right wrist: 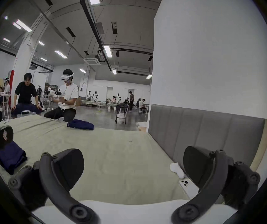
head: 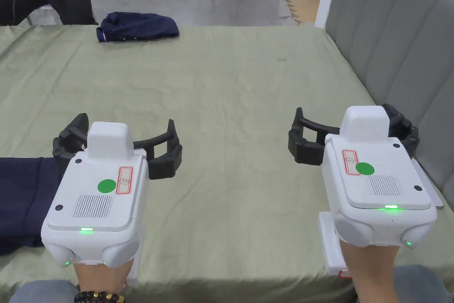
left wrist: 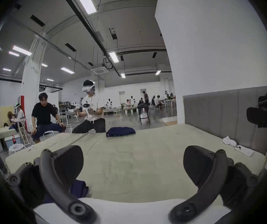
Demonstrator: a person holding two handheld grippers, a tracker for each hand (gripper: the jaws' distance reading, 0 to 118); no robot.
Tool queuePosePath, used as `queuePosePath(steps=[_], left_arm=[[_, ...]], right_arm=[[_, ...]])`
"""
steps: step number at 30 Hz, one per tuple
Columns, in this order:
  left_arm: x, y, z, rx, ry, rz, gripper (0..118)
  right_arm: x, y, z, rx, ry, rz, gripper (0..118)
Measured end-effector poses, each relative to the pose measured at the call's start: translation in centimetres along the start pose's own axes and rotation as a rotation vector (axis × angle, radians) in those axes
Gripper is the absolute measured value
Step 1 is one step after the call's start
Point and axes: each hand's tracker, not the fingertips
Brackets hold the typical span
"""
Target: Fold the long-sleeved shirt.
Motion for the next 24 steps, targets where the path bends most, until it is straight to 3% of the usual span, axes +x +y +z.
queuePosePath(steps=[6,24], left_arm=[[-0.1,-0.2,0.3,-0.011,0.001,0.006,111],[-0.2,0.0,0.5,-0.006,-0.018,0.041,111]], right_arm=[[0.2,-0.3,-0.3,-0.021,0.035,-0.027,118],[-0.4,0.8,-0.2,-0.006,0.019,-0.035,118]])
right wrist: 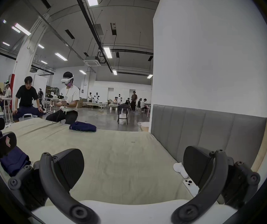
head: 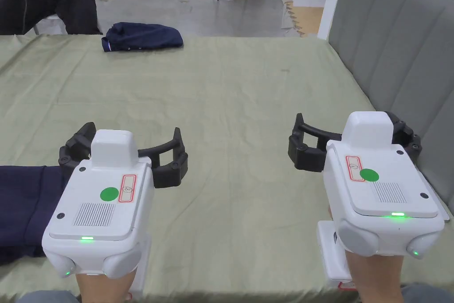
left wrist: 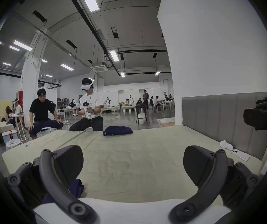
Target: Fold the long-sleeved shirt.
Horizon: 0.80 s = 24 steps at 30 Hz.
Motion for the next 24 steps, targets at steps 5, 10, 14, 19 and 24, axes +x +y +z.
queuePosePath(steps=[5,10,14,19,24], left_arm=[[0.11,0.13,-0.02,-0.012,-0.013,-0.001,111],[-0.02,0.36,0.19,-0.006,-0.011,-0.004,111],[-0.18,0.32,0.18,-0.014,-0.001,0.001,111],[-0.08,0.25,0.18,-0.019,0.011,-0.022,111],[-0.08,0.44,0.21,-0.015,-0.003,0.000,111]], right_arm=[[-0.57,-0.20,-0.05,0.000,-0.040,0.049,118],[-0.48,-0.31,-0.05,-0.014,-0.016,0.023,118],[-0.55,-0.33,0.00,-0.001,-0.016,0.038,118],[-0.38,-0.29,0.02,0.011,-0.008,0.040,118],[-0.32,-0.37,0.03,0.014,-0.014,0.034,118]])
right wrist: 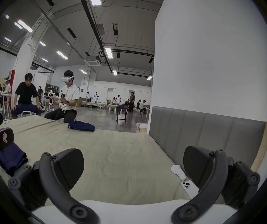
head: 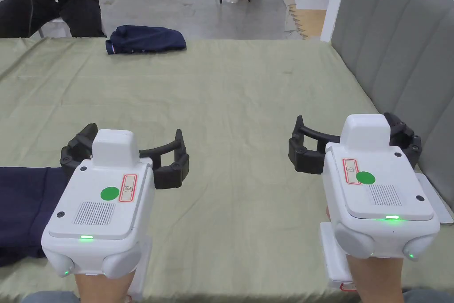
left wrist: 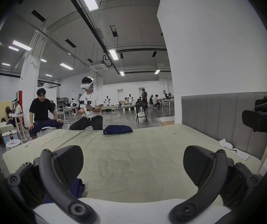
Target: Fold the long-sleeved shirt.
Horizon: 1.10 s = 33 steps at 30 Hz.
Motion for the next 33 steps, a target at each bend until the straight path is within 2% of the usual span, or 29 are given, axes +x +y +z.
queuePosePath(steps=[4,15,24,29,33], left_arm=[[0.1,0.0,0.1,0.008,0.006,-0.005,111],[0.2,-0.2,0.0,0.001,-0.004,0.003,111],[-0.1,-0.1,0.3,-0.003,-0.010,0.028,111],[-0.1,-0.2,0.3,-0.007,-0.001,0.026,111],[-0.2,-0.1,0.4,-0.009,-0.003,0.028,111]], right_arm=[[0.0,0.0,0.1,0.003,0.000,0.013,118],[0.3,0.2,0.2,-0.023,0.025,-0.035,118],[0.2,0.1,0.5,-0.020,0.043,-0.016,118],[0.1,0.4,0.4,-0.023,0.036,-0.052,118],[0.2,1.5,0.3,-0.103,0.077,-0.136,118]])
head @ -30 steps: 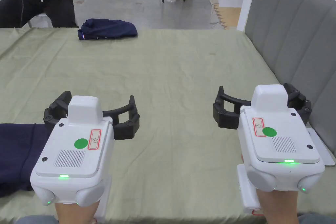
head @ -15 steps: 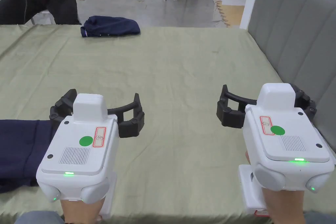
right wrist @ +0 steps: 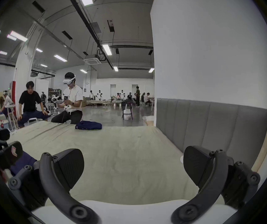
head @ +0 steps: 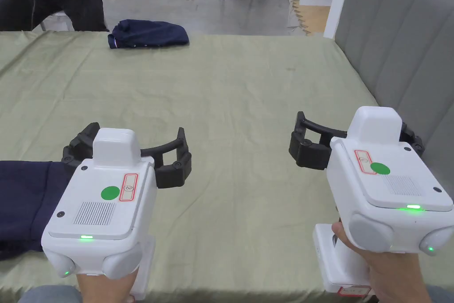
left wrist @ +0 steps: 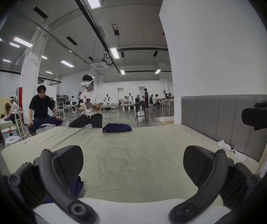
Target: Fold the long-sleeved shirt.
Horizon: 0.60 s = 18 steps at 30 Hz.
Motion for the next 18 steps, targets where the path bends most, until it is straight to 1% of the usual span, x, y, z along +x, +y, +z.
queuePosePath(steps=[2,4,6,8,9,12,14,16,18], left_arm=[[-0.1,0.0,0.0,0.002,0.004,0.006,111],[-0.2,0.1,0.0,0.003,0.006,0.012,111],[-0.3,0.1,0.0,0.004,0.009,0.014,111],[-0.4,0.2,0.0,0.001,0.010,0.018,111],[-0.4,0.2,0.0,0.000,0.011,0.019,111],[-0.5,0.2,0.1,0.000,0.014,0.022,111],[-0.6,0.2,0.1,-0.001,0.014,0.023,111],[-0.6,0.2,0.1,-0.001,0.016,0.024,111],[-0.7,0.2,0.2,-0.001,0.016,0.026,111]], right_arm=[[-0.1,0.6,0.1,-0.035,0.016,-0.052,118],[-0.3,1.1,0.1,-0.070,-0.010,-0.089,118],[-0.5,1.2,0.1,-0.075,-0.006,-0.081,118],[-0.6,1.4,0.1,-0.121,0.061,-0.069,118],[-0.7,1.4,0.2,-0.114,0.064,-0.074,118],[-1.2,1.4,0.2,-0.091,0.037,-0.078,118],[-1.4,1.4,0.3,-0.064,0.004,-0.043,118],[-1.5,1.6,0.4,-0.070,0.009,-0.008,118],[-1.5,1.6,0.5,-0.071,0.006,0.000,118]])
